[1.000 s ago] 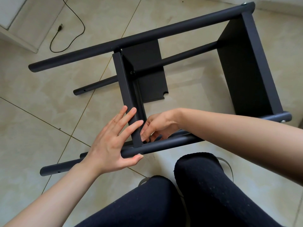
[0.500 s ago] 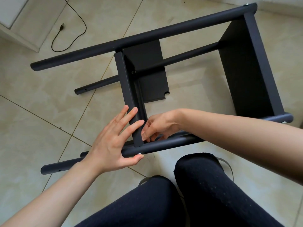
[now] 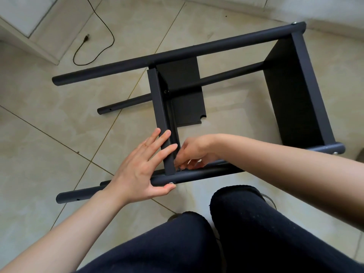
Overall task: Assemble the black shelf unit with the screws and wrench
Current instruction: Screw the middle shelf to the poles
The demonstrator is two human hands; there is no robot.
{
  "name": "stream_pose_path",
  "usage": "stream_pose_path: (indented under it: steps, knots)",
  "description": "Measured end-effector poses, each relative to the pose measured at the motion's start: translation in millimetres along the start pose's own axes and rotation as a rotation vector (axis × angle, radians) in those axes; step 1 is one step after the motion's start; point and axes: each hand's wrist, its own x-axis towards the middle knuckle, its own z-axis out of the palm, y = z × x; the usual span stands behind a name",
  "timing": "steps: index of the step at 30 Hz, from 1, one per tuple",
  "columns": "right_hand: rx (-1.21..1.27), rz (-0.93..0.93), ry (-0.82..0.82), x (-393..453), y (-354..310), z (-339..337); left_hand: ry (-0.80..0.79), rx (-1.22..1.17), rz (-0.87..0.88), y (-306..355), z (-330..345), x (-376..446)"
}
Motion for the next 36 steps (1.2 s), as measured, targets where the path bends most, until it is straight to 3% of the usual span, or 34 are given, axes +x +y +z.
stream_pose_path:
  steps: [8, 14, 17, 20, 23, 25, 27, 29, 33, 36]
  knots:
    - [-0.513, -0.193, 0.179, -58, 14, -1, -0.041, -0.122, -0.206, 27, -9, -15]
    - [-0.657, -0.253, 0.330, -77, 24, 25, 0.084, -0.202, -0.374, 52, -18, -40]
    - [-0.673, -0.261, 0.401, -77, 32, 34, 0.260, -0.272, -0.520, 59, -27, -55]
    - [-0.664, -0.274, 0.457, -76, 37, 41, 0.397, -0.593, -0.827, 73, -30, -64]
    - [-0.653, -0.273, 0.485, -76, 40, 43, 0.281, -1.065, -1.232, 80, -22, -65]
    - [-0.653, -0.284, 0.516, -75, 41, 45, 0.255, -1.420, -1.379, 80, -16, -59]
    - [-0.661, -0.289, 0.545, -75, 42, 47, 0.339, -1.729, -1.414, 81, -12, -50]
    - [-0.663, -0.306, 0.575, -76, 43, 50, 0.490, -1.870, -1.417, 83, -10, -35]
    - [-0.621, -0.359, 0.621, -81, 42, 52, 0.772, -1.984, -1.389, 87, -9, -12]
    - [-0.533, -0.407, 0.652, -88, 34, 47, 0.885, -1.984, -1.283, 83, -18, 0]
